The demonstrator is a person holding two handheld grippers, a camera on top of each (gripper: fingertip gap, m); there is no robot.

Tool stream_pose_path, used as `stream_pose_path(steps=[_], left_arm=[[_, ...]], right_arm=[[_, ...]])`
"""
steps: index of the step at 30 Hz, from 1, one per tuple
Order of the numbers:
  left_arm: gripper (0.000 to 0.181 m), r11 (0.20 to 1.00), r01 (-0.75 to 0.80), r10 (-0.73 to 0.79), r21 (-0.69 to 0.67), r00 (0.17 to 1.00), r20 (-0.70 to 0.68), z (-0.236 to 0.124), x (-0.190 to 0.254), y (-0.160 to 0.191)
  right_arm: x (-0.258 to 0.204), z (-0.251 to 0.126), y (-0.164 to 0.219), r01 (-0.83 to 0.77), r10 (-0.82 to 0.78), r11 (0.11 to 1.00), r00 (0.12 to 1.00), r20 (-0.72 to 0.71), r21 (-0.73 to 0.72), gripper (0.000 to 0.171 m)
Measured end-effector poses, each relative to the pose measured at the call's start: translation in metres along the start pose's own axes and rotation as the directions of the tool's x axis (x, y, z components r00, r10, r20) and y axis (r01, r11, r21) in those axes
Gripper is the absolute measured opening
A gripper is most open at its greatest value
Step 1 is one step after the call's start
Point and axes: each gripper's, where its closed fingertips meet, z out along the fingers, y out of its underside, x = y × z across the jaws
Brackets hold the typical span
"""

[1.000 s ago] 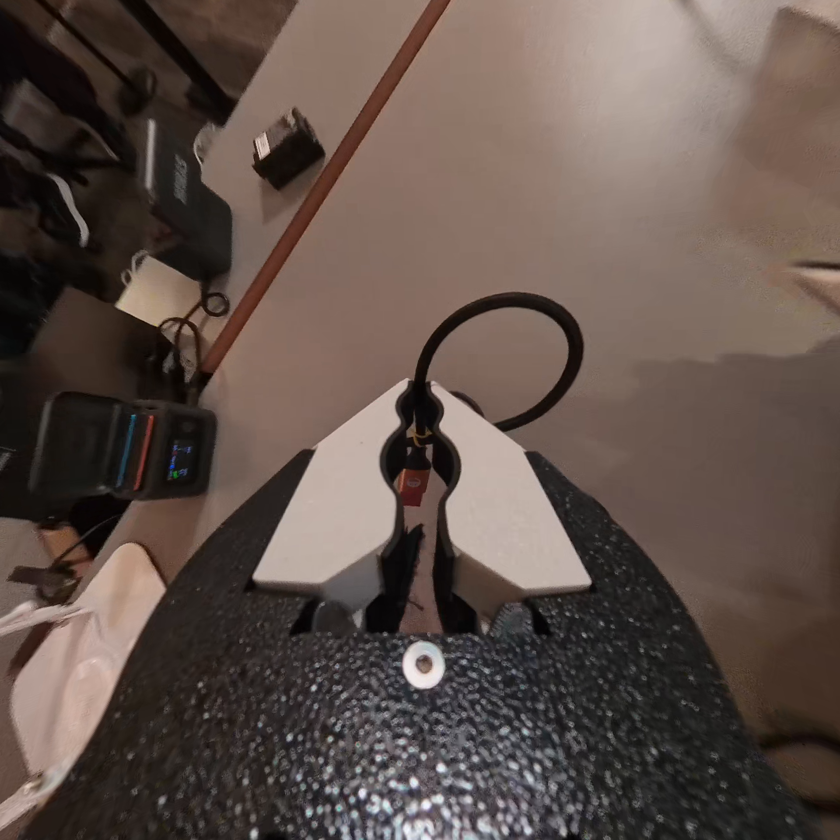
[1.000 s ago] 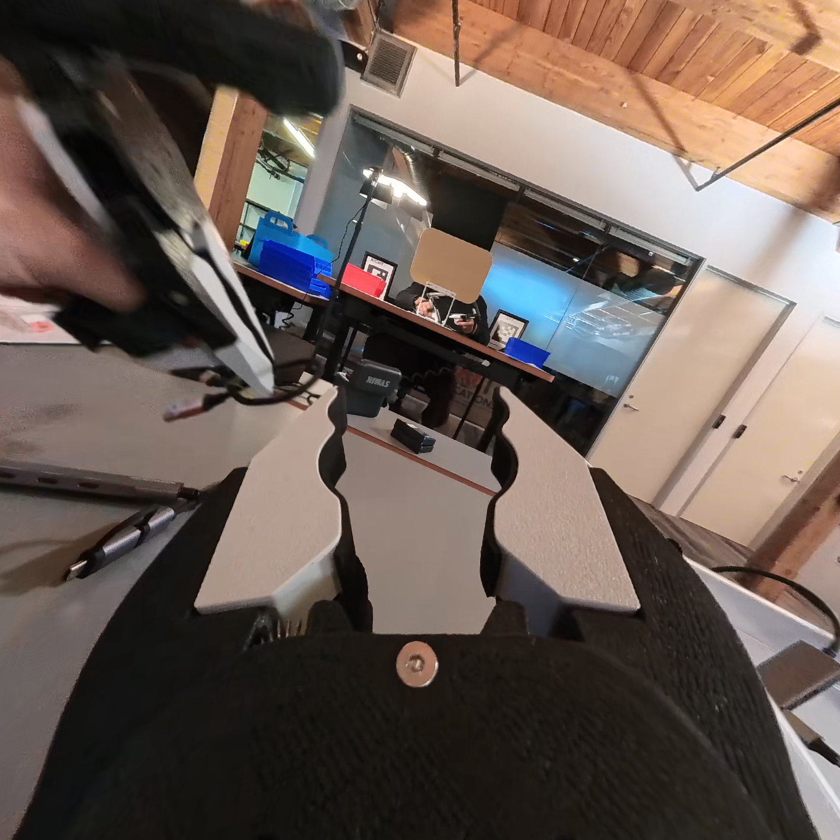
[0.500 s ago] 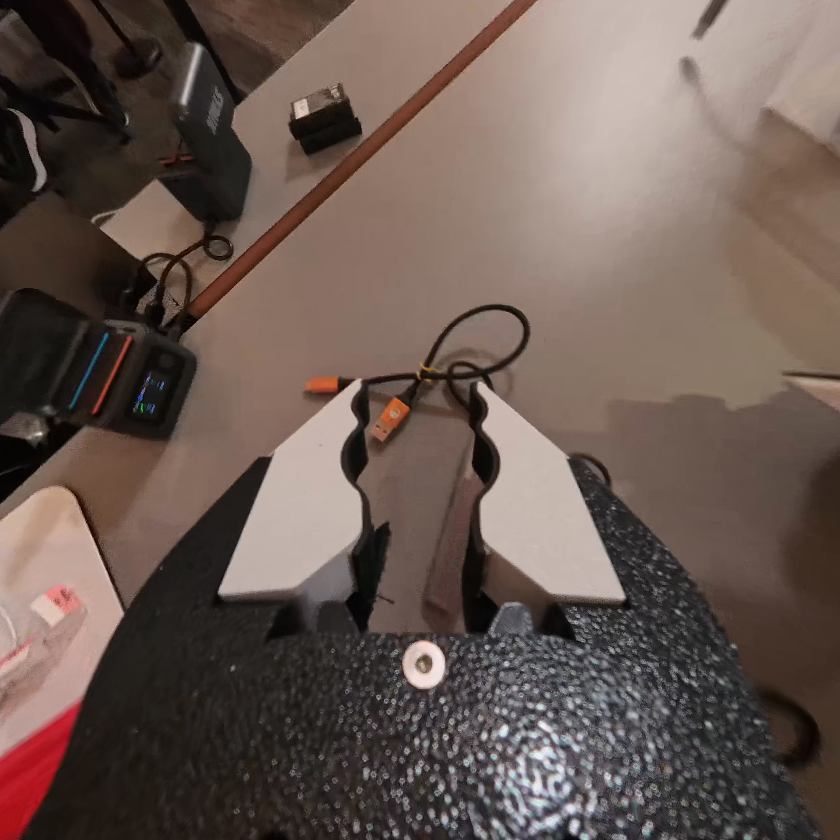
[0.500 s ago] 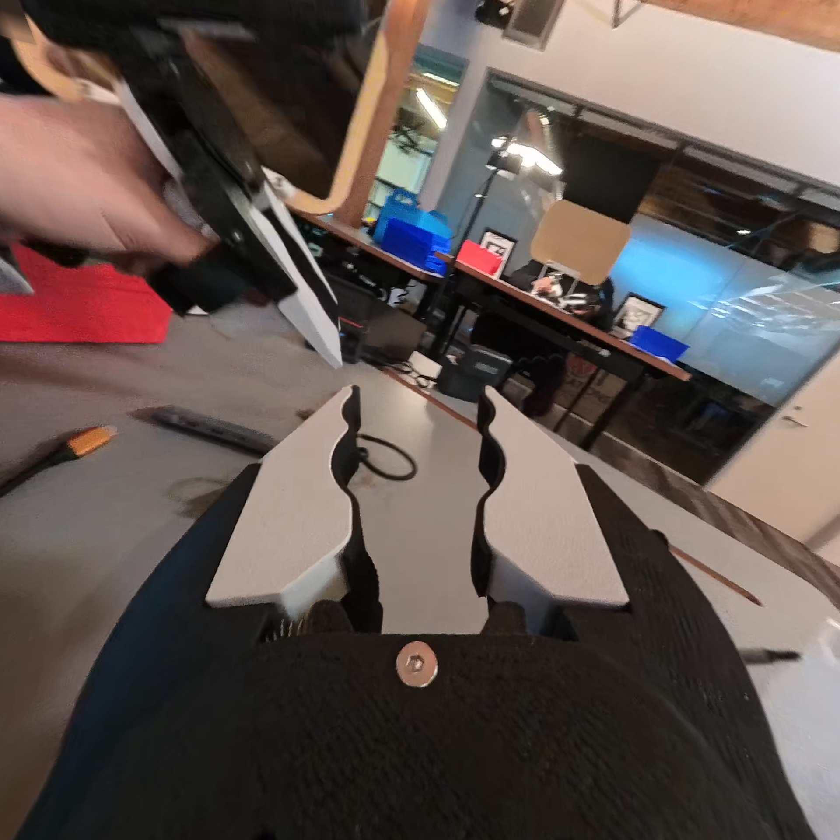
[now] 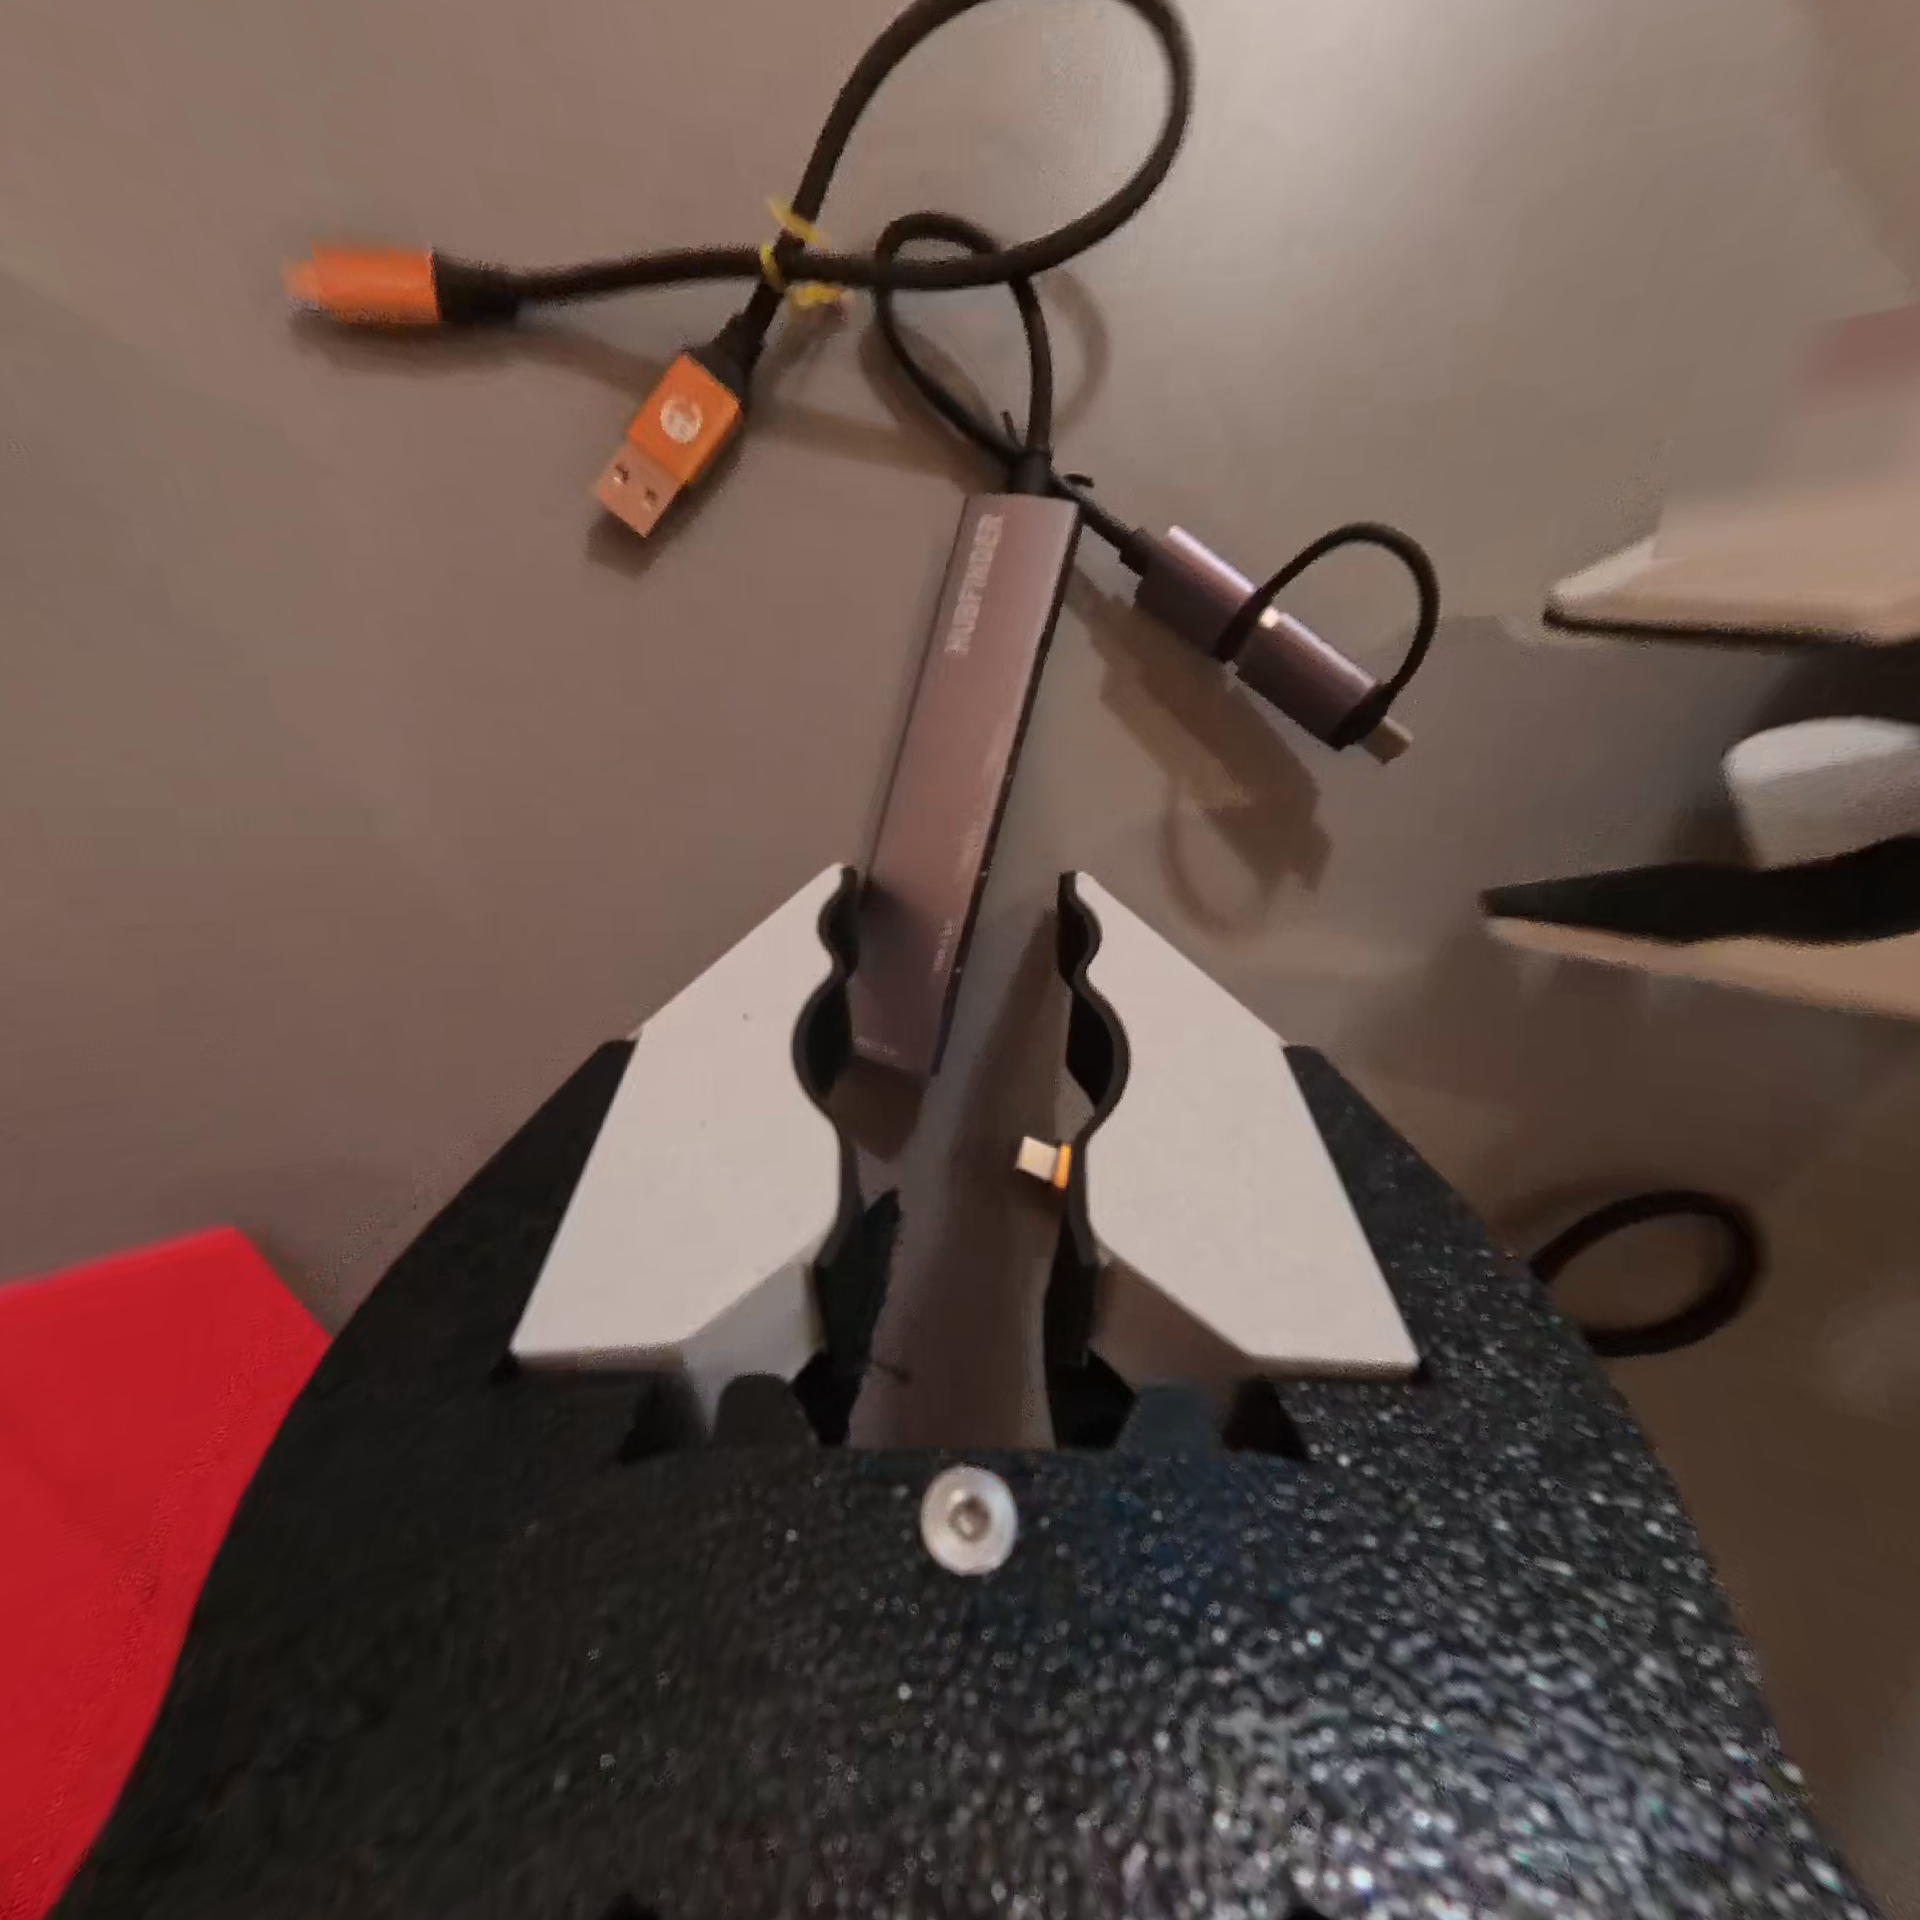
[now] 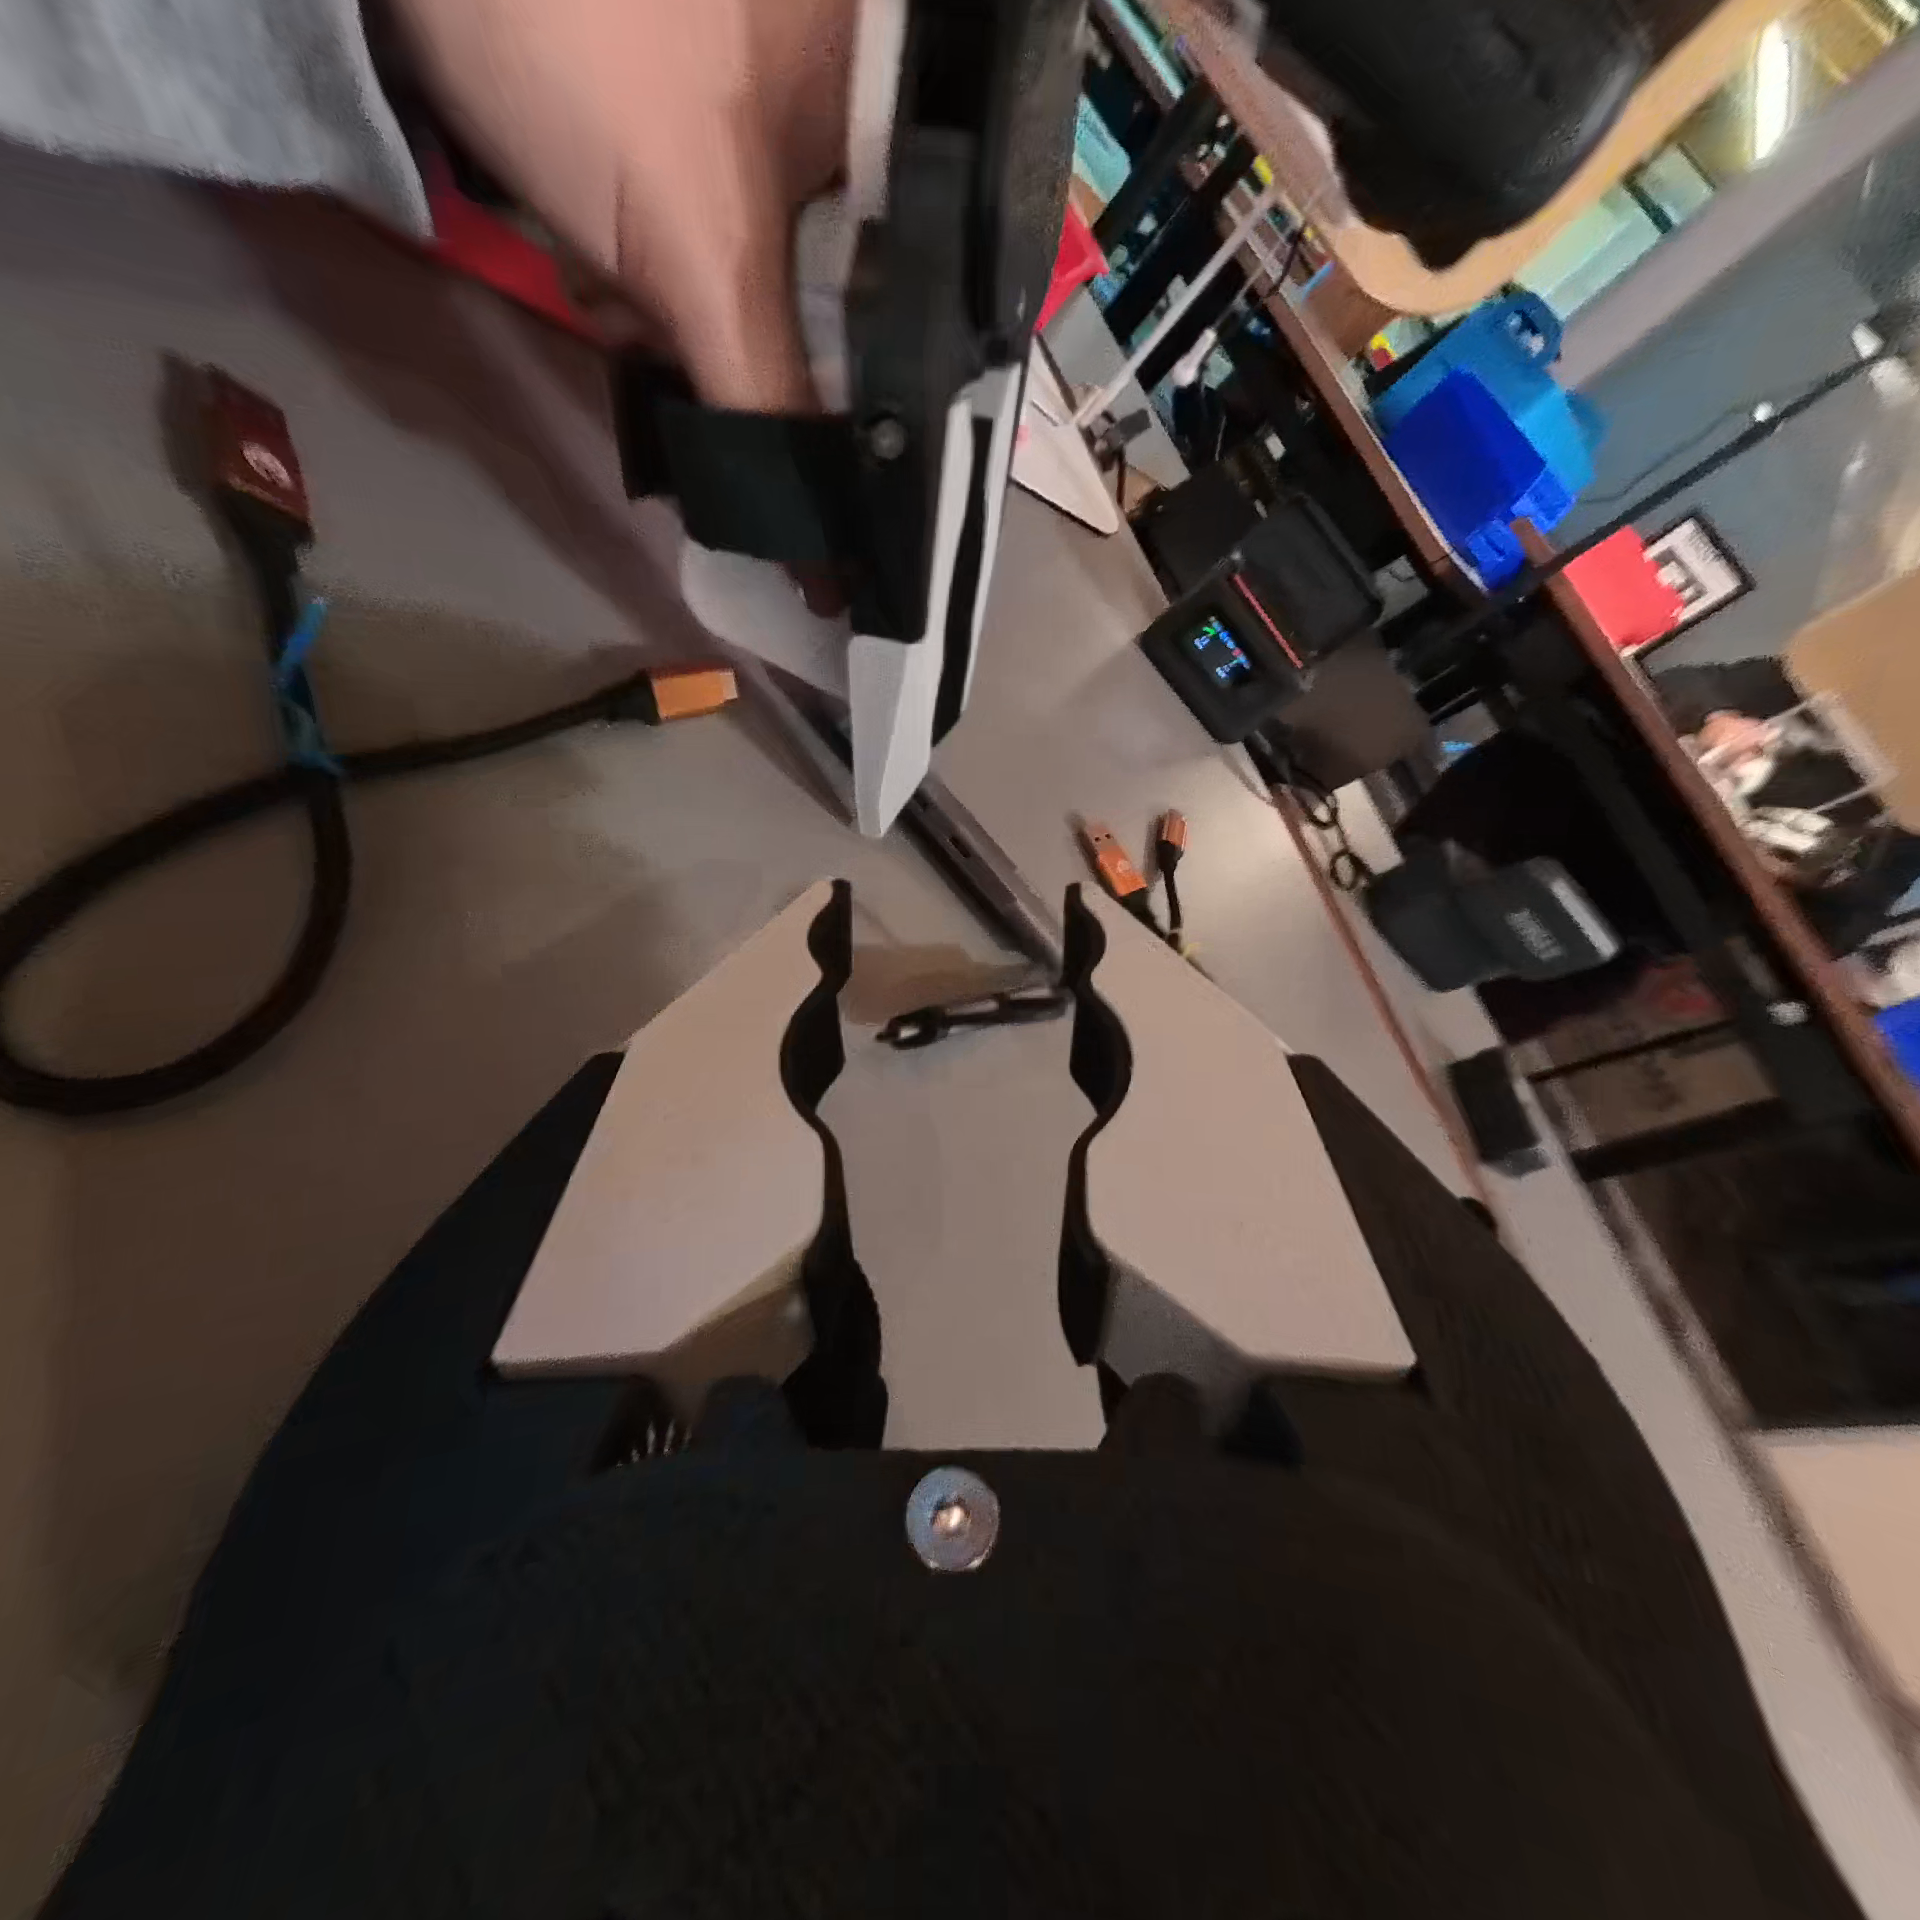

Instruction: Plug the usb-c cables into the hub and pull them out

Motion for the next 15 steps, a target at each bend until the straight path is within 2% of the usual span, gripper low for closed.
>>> stream_pose_path(steps=[1, 5, 7, 9, 12, 14, 15], left_arm=[[0.025, 0.997, 0.079, -0.079, 0.011, 0.997, -0.023, -0.002, 0.001, 0.001], [0.02, 0.971, 0.236, -0.222, 0.034, 0.948, -0.228, -0.005, 0.024, 0.002], [0.02, 0.964, 0.263, -0.245, 0.033, 0.932, -0.268, -0.007, 0.028, 0.004], [0.02, 0.963, 0.268, -0.25, 0.027, 0.928, -0.276, -0.01, 0.029, 0.007], [0.02, 0.942, 0.333, -0.296, 0.04, 0.882, -0.366, -0.018, 0.035, 0.001], [0.019, 0.931, 0.361, -0.307, 0.052, 0.853, -0.422, -0.024, 0.038, -0.003], [0.019, 0.932, 0.357, -0.3, 0.058, 0.854, -0.425, -0.025, 0.038, -0.004]], right_arm=[[0.001, 0.004, -0.001, 0.06, -0.06, 0.998, 0.998, -0.01, -0.015, 0.04], [-0.006, 0.025, 0.005, 0.301, -0.3, 0.949, 0.954, 0.028, -0.094, 0.042], [-0.01, 0.037, 0.015, 0.432, -0.426, 0.889, 0.902, 0.074, -0.152, 0.046], [-0.009, 0.043, 0.016, 0.544, -0.538, 0.825, 0.839, 0.086, -0.153, 0.04], [-0.004, 0.047, 0.018, 0.642, -0.637, 0.746, 0.765, 0.09, -0.177, 0.038], [-0.003, 0.049, 0.022, 0.678, -0.674, 0.71, 0.733, 0.095, -0.19, 0.032], [-0.002, 0.049, 0.02, 0.683, -0.682, 0.706, 0.727, 0.081, -0.185, 0.017]])
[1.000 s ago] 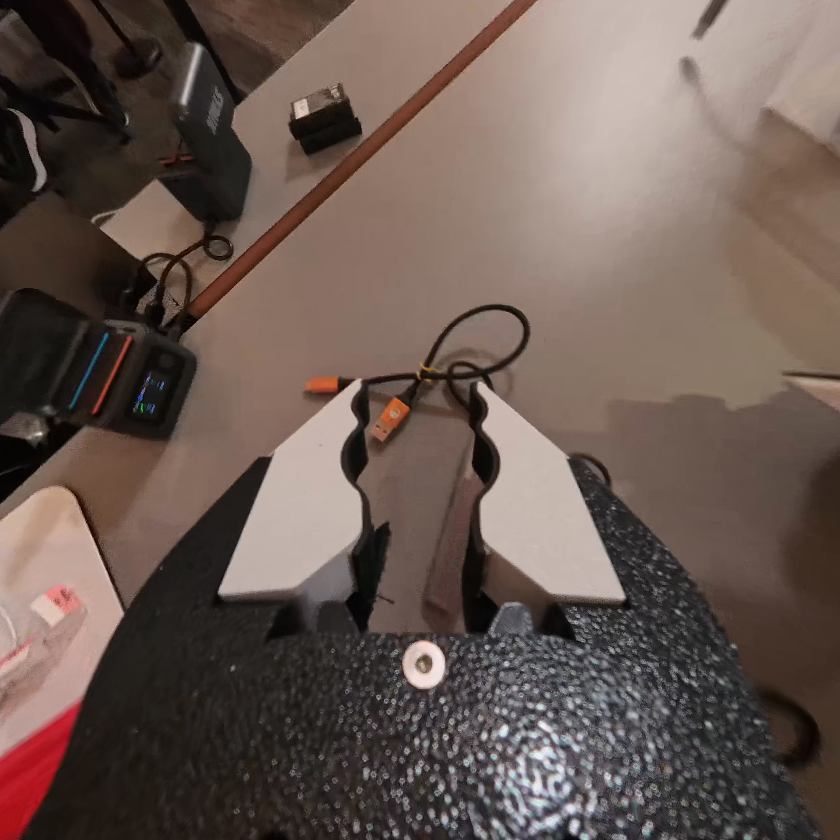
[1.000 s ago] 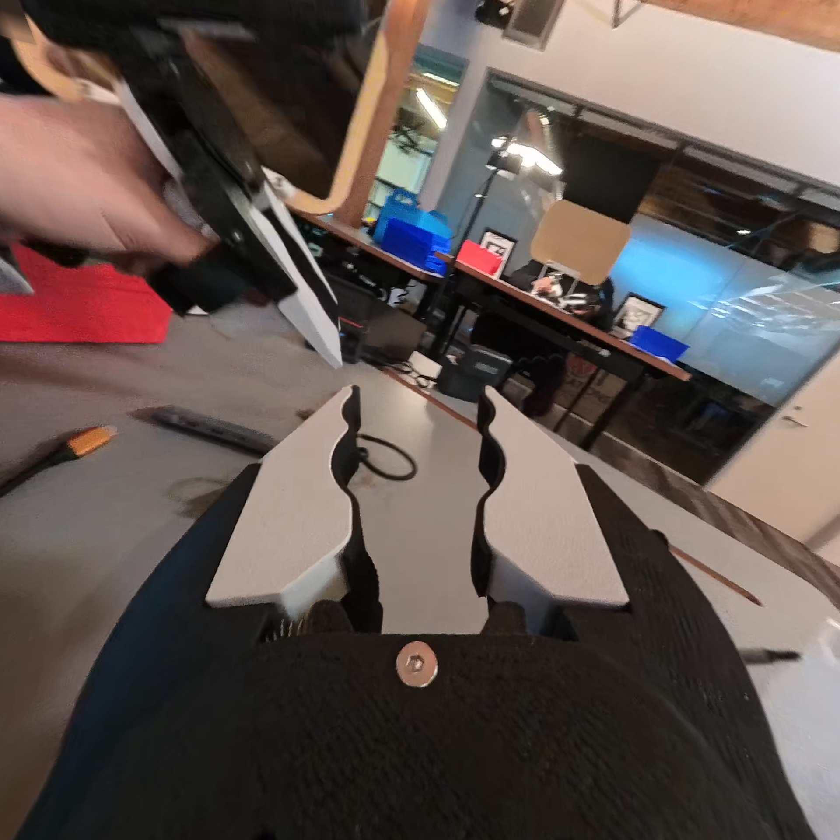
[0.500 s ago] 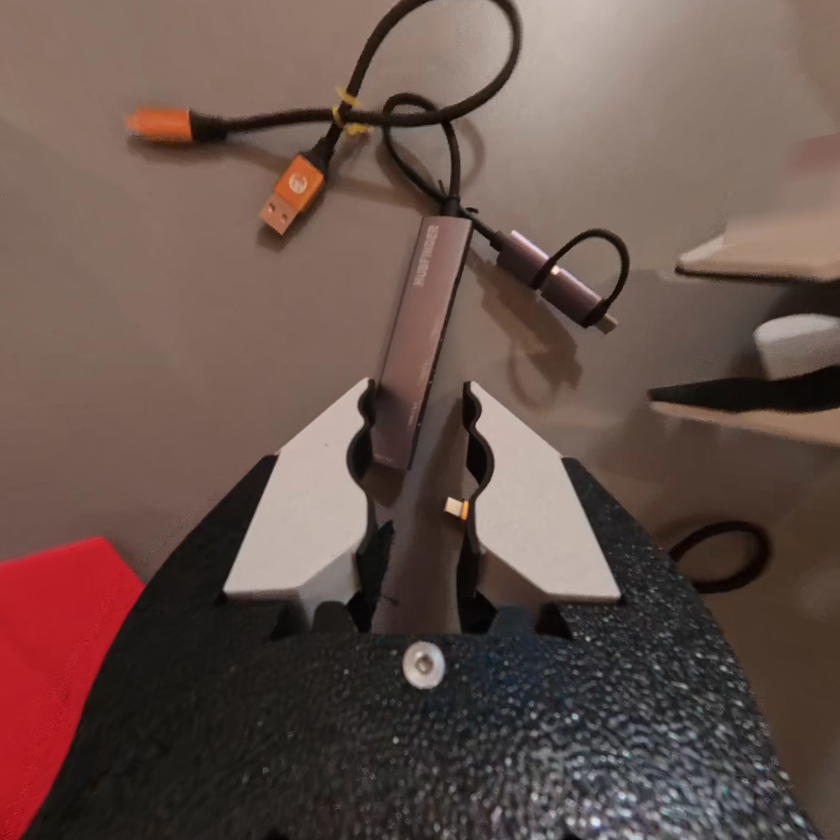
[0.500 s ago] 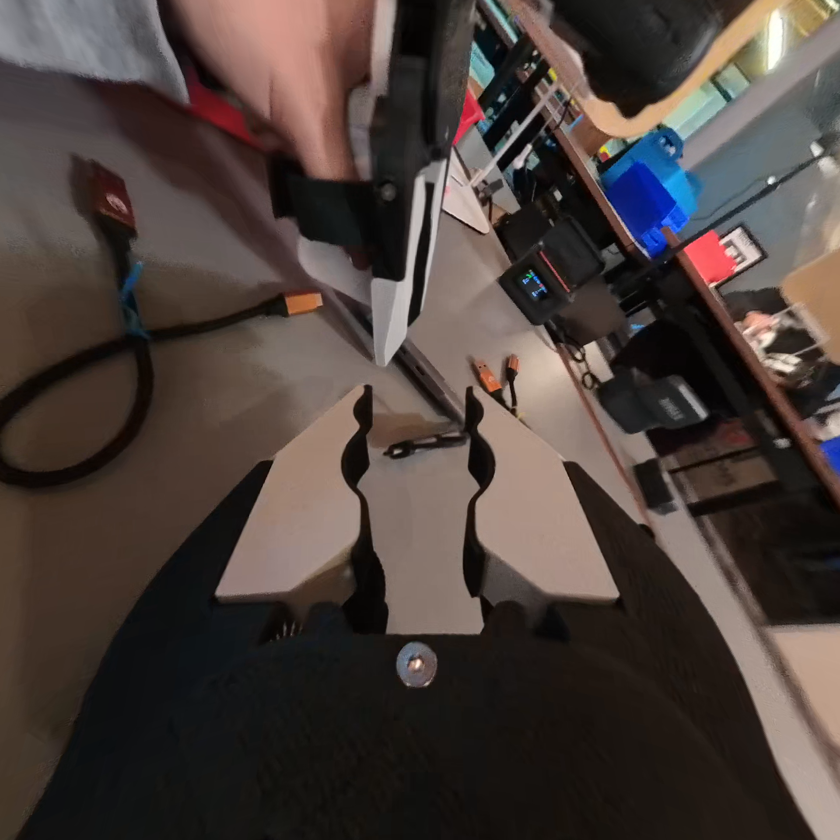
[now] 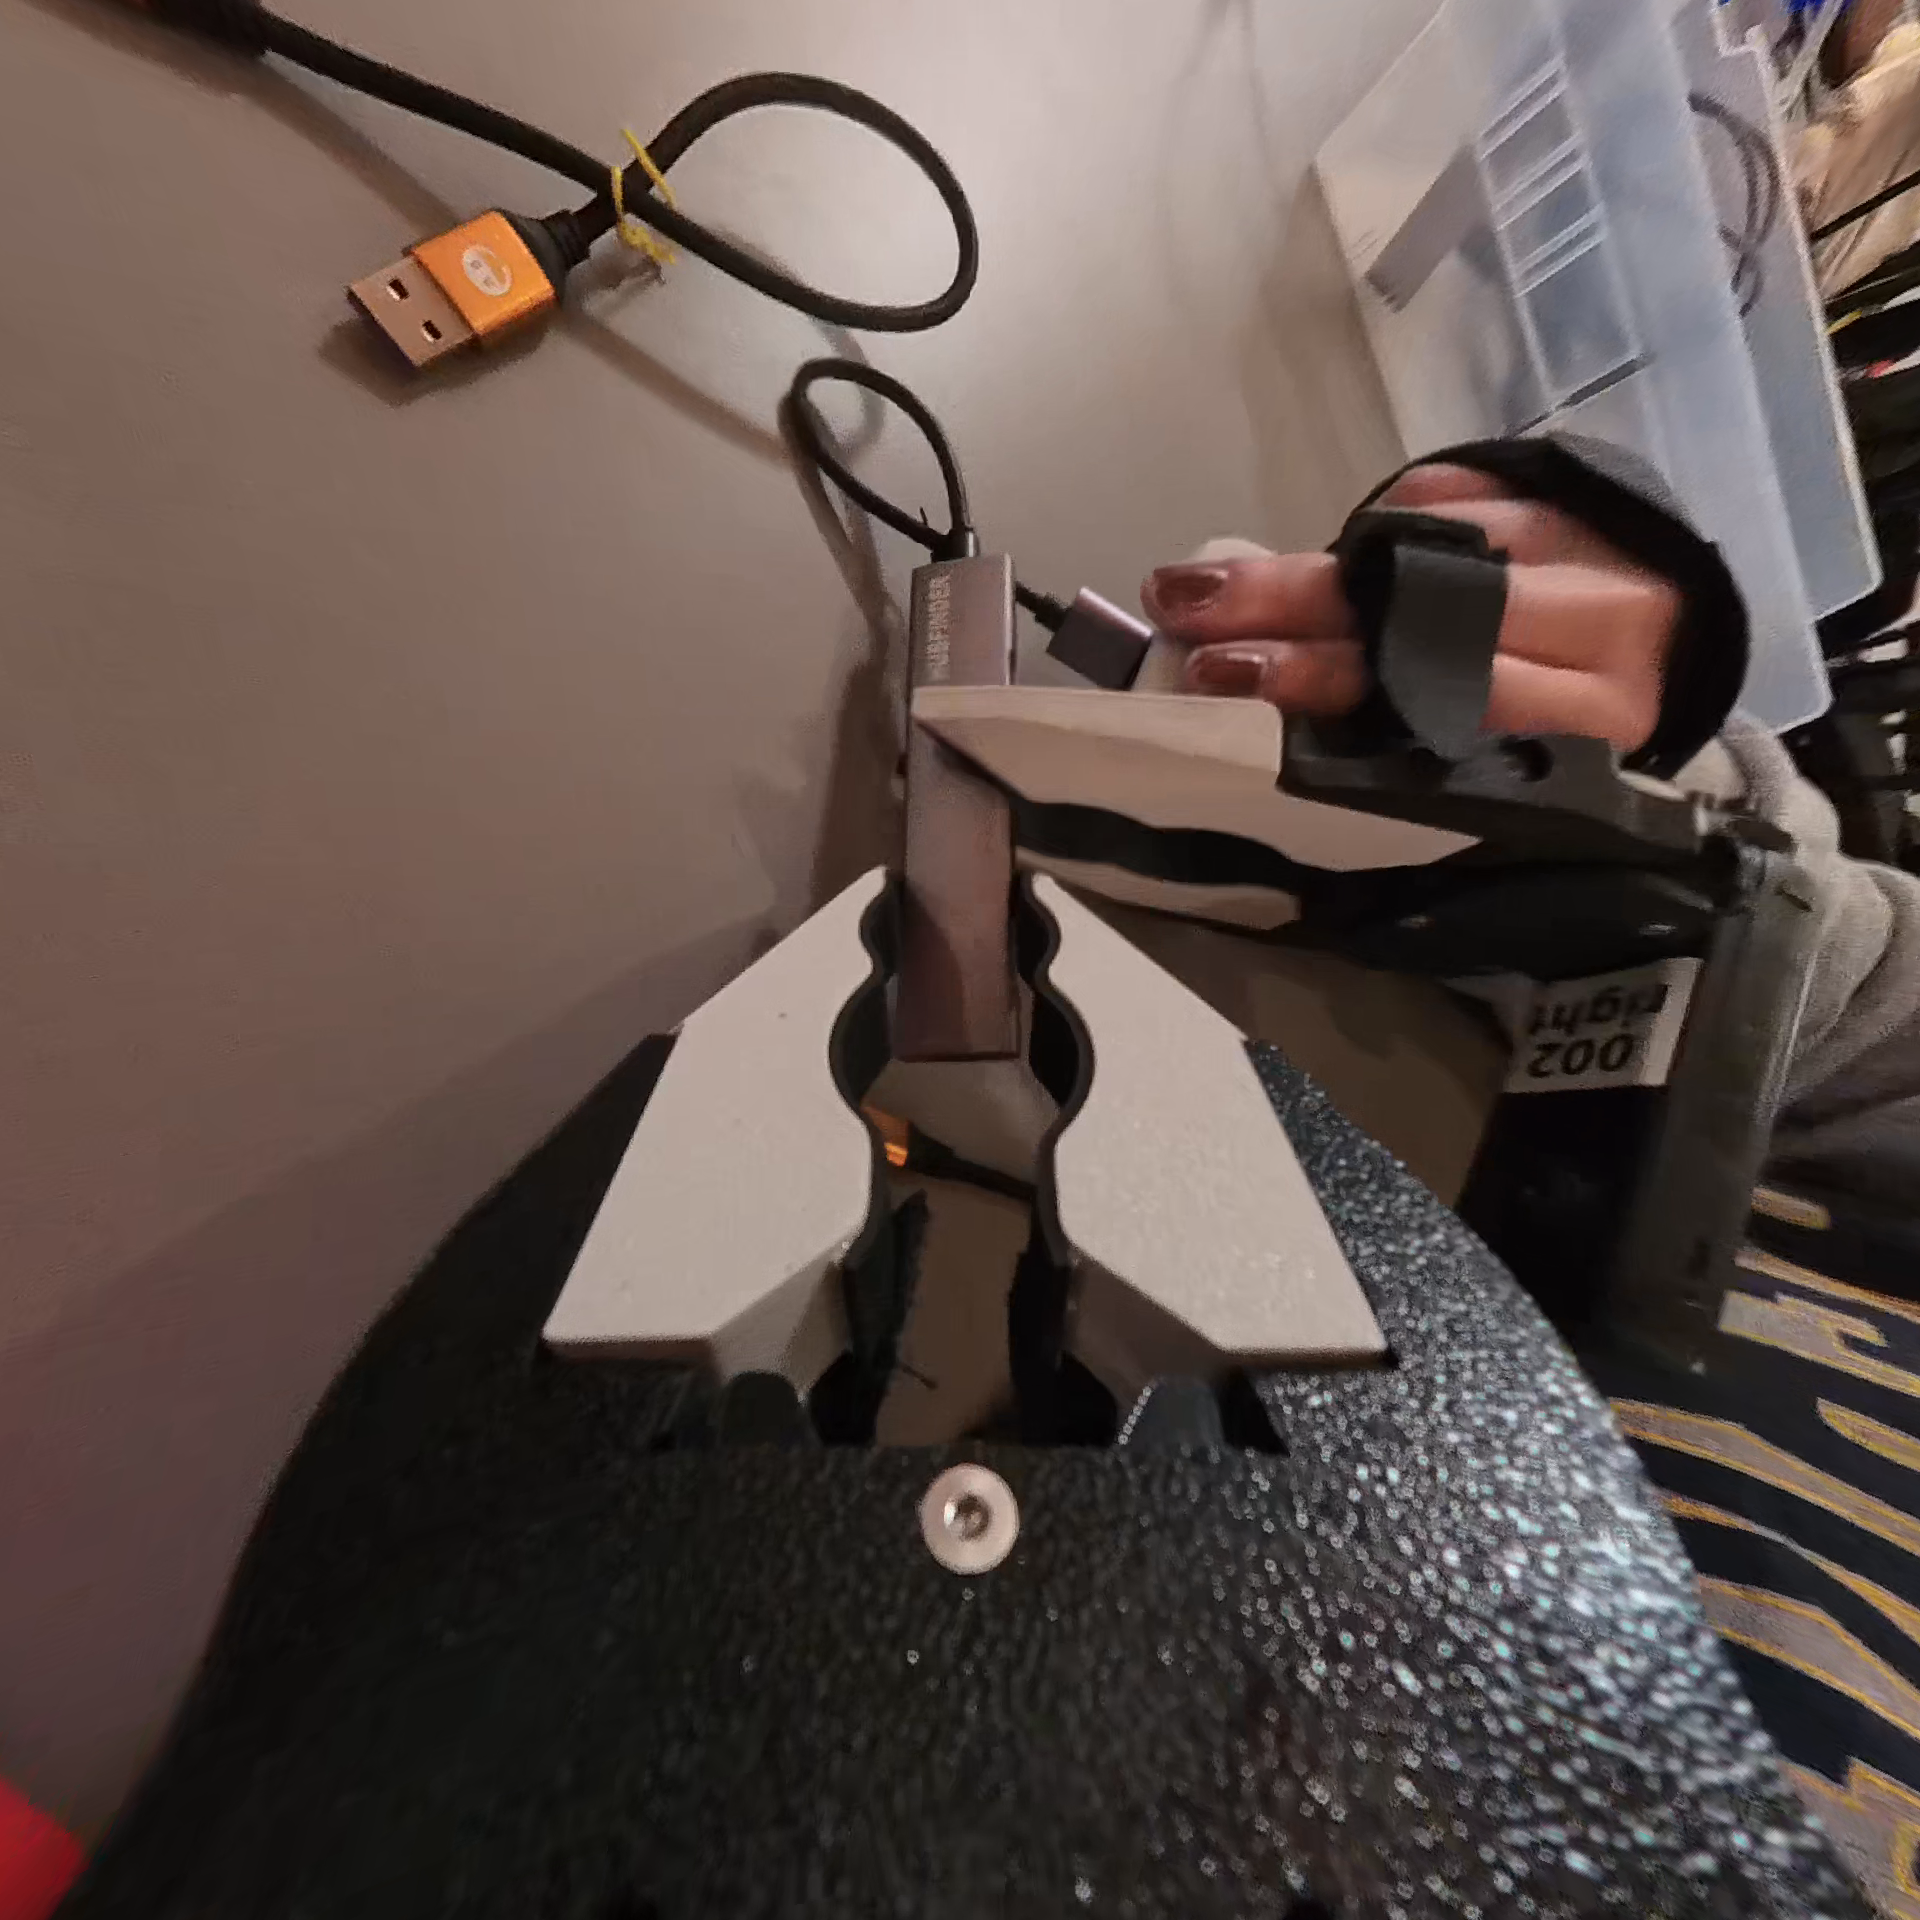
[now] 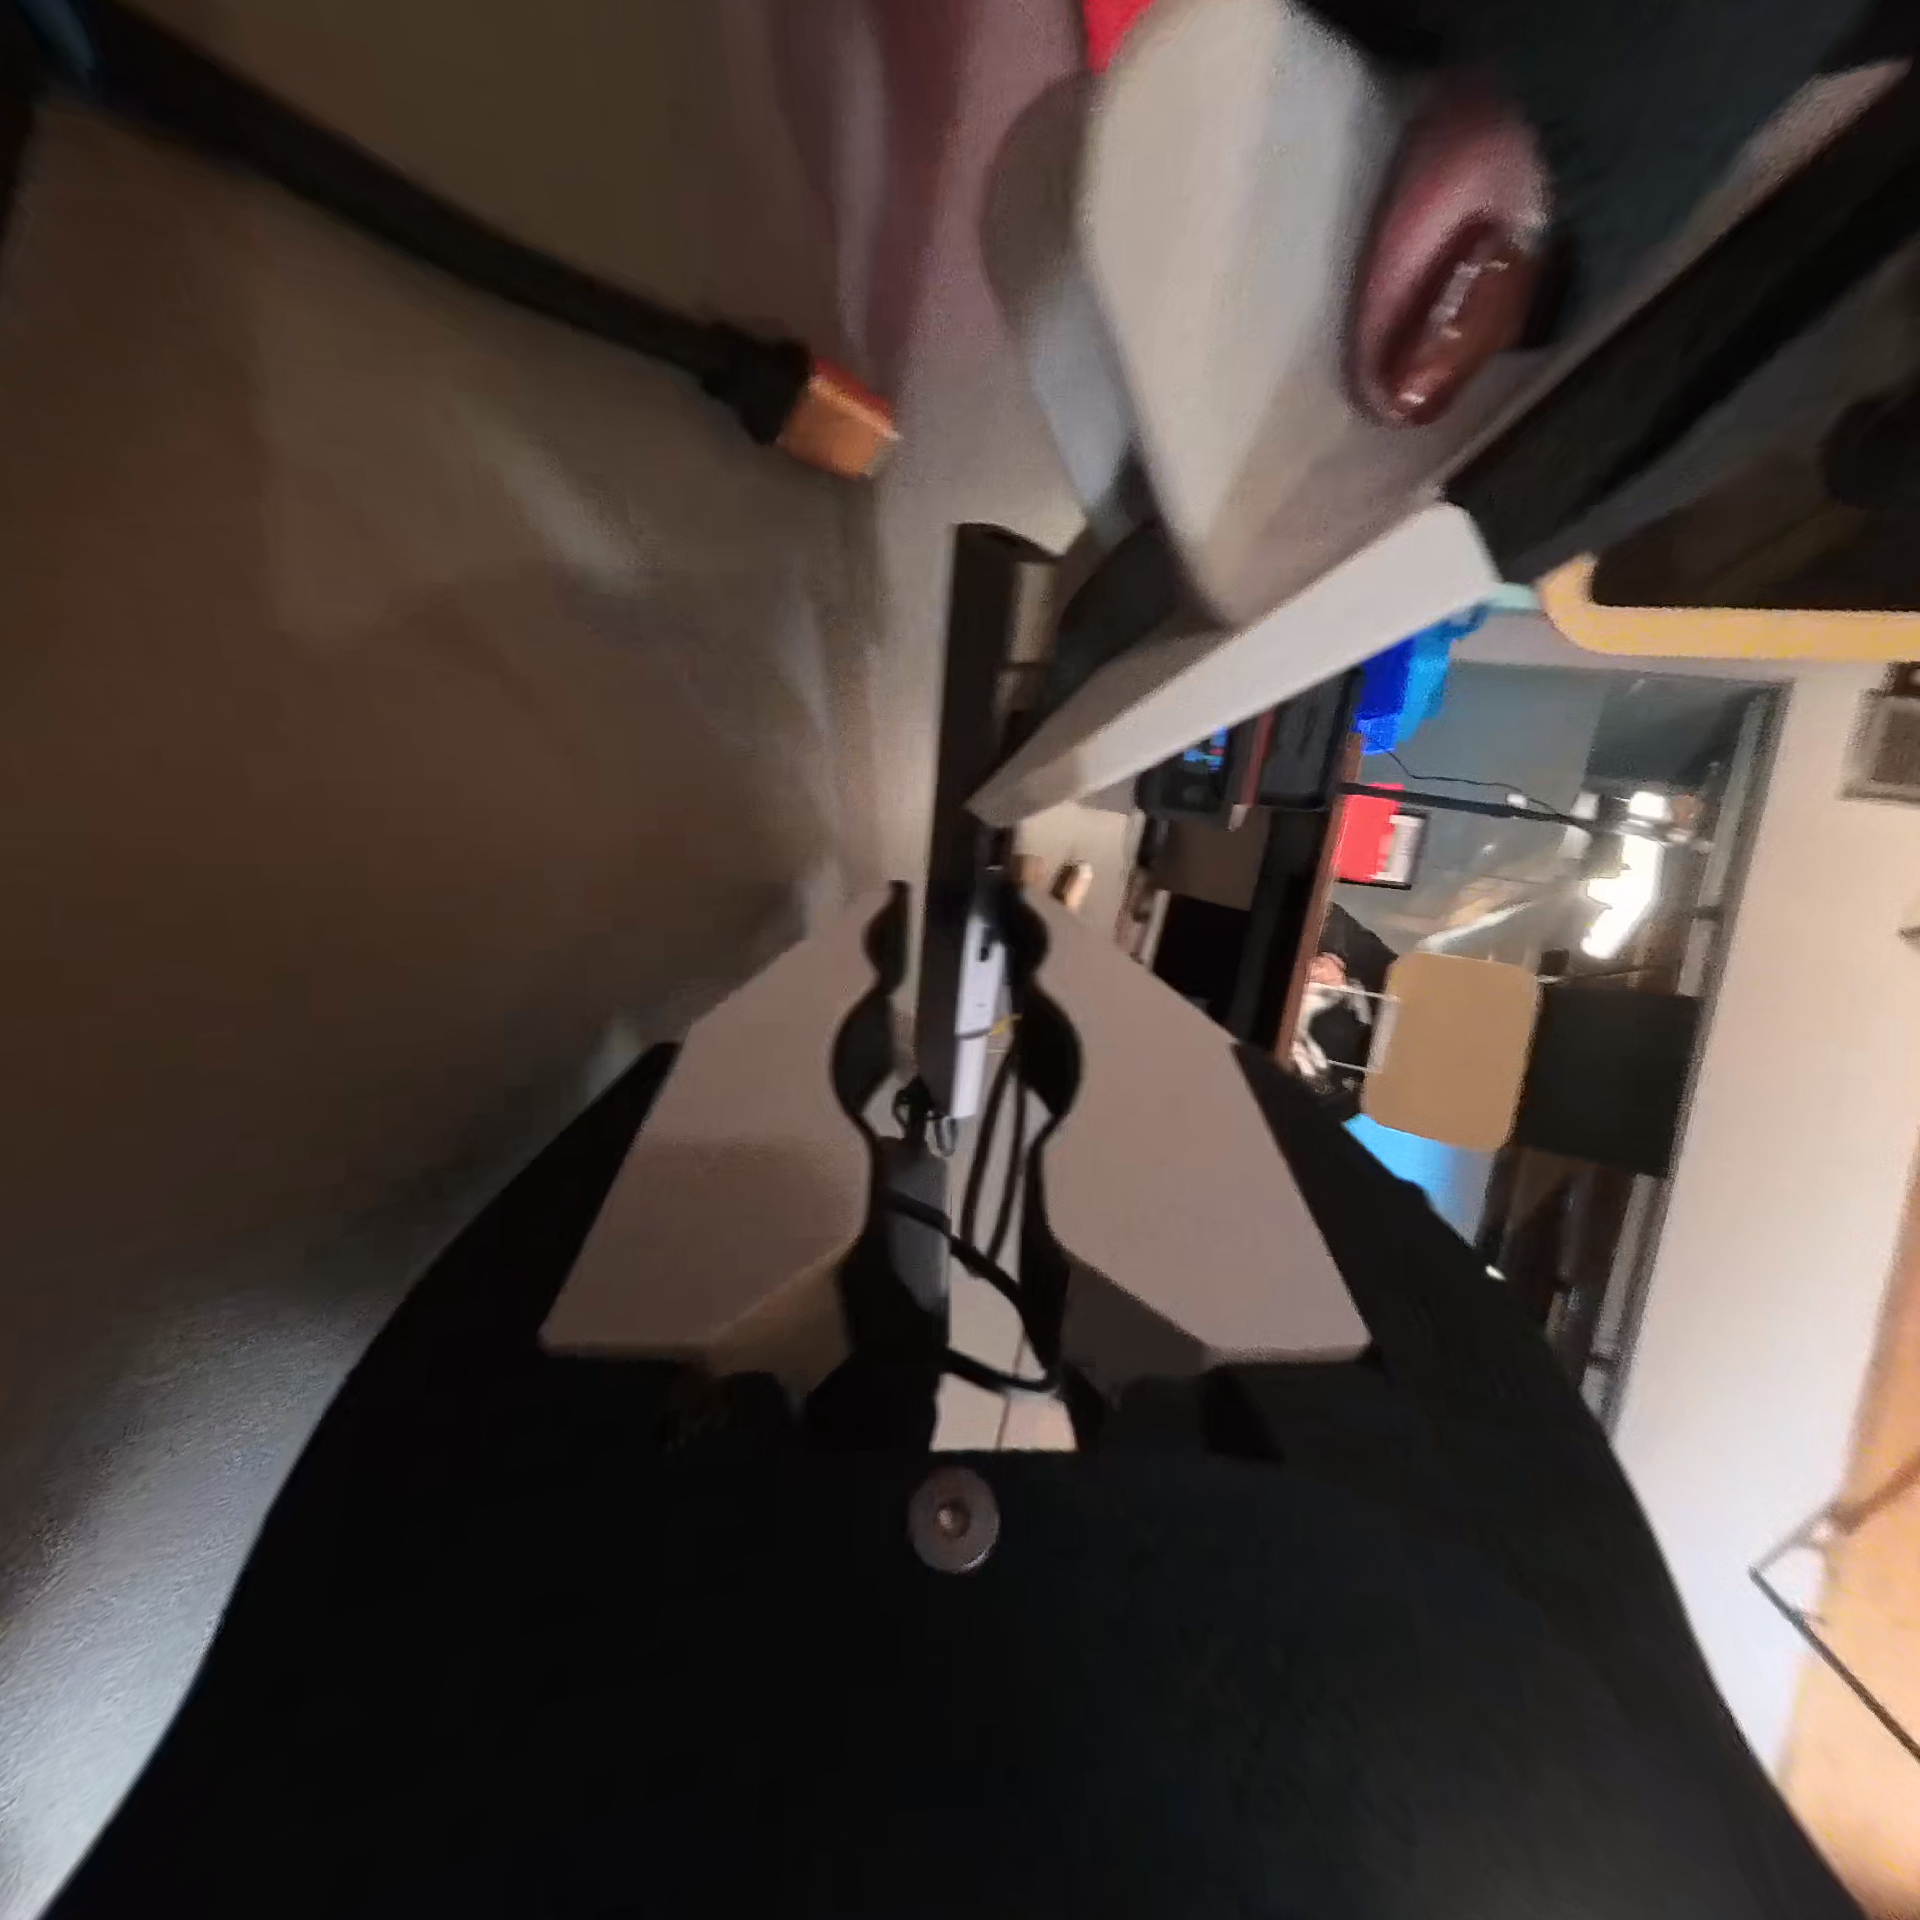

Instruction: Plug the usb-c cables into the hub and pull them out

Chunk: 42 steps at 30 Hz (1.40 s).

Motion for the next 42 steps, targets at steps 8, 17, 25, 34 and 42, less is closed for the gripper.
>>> stream_pose_path(steps=[8, 17, 25, 34, 42], left_arm=[[0.056, 0.697, -0.707, 0.665, 0.119, 0.7, 0.262, -0.021, 0.034, -0.011], [0.016, 0.395, -0.918, 0.856, -0.017, 0.362, 0.369, -0.013, 0.038, -0.004], [0.007, 0.5, -0.866, 0.65, -0.02, 0.36, 0.669, -0.055, -0.001, -0.043], [0.007, 0.517, -0.855, 0.548, -0.029, 0.305, 0.779, -0.066, -0.019, -0.048], [0.007, 0.5, -0.865, 0.57, -0.041, 0.294, 0.767, -0.063, -0.024, -0.041]], right_arm=[[0.011, -0.026, 0.004, -0.258, 0.247, 0.958, 0.965, 0.093, 0.128, 0.008], [0.011, -0.037, -0.001, -0.337, 0.31, 0.92, 0.938, 0.154, 0.199, 0.007], [0.065, -0.069, 0.014, -0.61, 0.628, 0.752, 0.778, 0.009, 0.248, 0.018], [-0.027, -0.043, -0.077, -0.897, 0.827, 0.402, 0.269, 0.494, -0.183, 0.035], [-0.033, -0.036, -0.086, -0.853, 0.843, 0.448, 0.304, 0.443, -0.266, 0.01]])
